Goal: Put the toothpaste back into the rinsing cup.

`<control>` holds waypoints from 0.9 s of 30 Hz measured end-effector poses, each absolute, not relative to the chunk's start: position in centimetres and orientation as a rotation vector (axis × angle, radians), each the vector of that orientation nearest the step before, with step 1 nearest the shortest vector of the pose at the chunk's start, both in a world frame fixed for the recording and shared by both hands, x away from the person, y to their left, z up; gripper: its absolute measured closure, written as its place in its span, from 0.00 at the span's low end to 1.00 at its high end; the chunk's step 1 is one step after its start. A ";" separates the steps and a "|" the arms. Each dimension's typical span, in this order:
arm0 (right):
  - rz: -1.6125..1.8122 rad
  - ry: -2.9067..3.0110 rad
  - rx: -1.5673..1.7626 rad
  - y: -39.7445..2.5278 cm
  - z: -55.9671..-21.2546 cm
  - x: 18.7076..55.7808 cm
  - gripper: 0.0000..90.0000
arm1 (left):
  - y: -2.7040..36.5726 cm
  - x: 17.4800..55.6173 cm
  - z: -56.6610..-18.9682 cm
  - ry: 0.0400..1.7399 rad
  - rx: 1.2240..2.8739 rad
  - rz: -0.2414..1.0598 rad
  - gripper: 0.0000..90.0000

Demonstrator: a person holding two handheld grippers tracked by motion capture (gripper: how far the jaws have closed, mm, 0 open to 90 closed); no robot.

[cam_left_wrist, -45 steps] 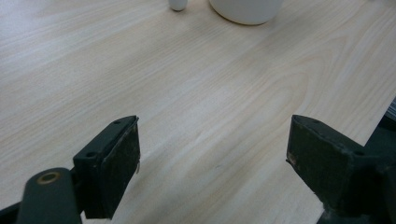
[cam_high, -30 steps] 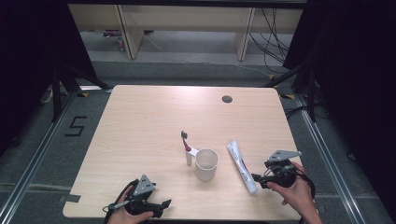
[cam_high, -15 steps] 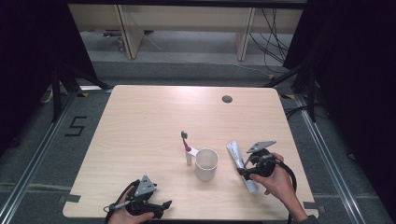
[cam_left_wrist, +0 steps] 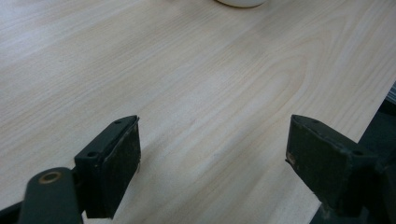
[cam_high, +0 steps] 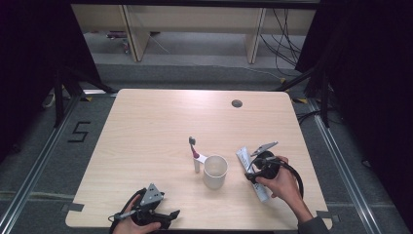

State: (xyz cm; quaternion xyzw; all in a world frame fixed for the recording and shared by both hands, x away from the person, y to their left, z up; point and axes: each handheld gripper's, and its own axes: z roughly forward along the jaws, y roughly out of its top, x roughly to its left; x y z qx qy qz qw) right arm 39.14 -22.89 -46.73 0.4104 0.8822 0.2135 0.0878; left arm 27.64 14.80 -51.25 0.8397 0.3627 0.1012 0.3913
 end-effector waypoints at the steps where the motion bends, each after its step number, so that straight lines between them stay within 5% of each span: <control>1: 0.638 2.628 1.233 -22.8 -46.9 39.2 0.46 | 14.7 27.6 -51.3 0.933 2.115 0.255 0.20; 27: 0.415 2.728 1.266 -22.4 -47.4 41.4 0.67 | 14.5 27.5 -51.4 0.928 2.139 0.247 0.20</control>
